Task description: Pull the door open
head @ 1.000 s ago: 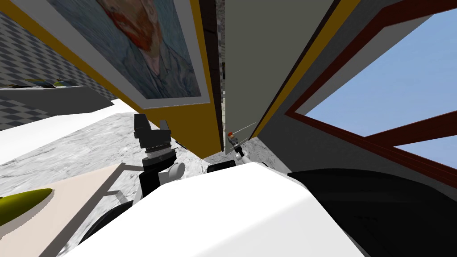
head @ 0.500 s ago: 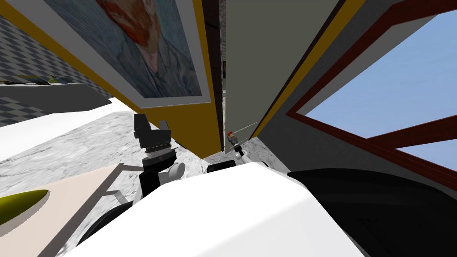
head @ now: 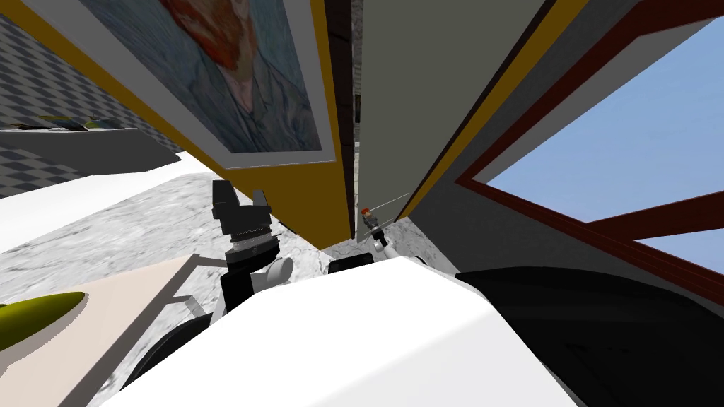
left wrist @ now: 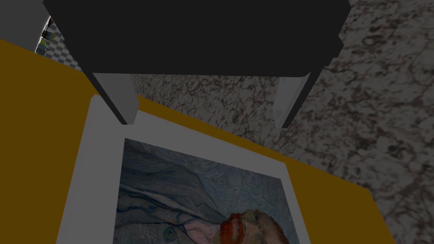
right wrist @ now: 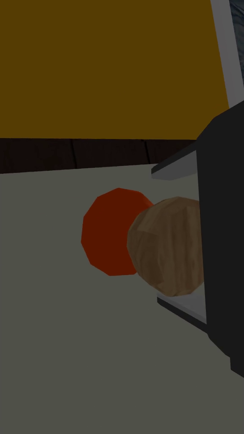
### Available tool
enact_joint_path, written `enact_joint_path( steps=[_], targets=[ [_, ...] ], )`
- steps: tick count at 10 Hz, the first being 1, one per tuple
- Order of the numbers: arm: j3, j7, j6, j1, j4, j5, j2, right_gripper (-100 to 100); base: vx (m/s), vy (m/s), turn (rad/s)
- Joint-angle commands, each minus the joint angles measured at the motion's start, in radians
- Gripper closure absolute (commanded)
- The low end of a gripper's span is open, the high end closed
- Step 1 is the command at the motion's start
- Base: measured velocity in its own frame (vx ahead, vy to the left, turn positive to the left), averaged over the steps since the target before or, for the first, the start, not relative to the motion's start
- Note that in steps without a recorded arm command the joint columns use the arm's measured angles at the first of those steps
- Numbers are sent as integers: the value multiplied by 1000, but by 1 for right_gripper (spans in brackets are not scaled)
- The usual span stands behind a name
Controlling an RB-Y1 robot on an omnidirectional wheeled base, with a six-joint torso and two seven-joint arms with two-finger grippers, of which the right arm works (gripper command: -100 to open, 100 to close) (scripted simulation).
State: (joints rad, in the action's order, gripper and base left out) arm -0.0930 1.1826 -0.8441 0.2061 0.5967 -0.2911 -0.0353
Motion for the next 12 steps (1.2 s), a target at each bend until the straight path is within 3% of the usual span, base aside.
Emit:
enact_joint_path(
  steps=[1, 12],
  targets=[
    [11, -43, -10, 3, -11, 6, 7, 100, -25, -7, 74],
    [29, -307, -12, -1, -16, 66, -23, 100, -25, -7, 57]
  ],
)
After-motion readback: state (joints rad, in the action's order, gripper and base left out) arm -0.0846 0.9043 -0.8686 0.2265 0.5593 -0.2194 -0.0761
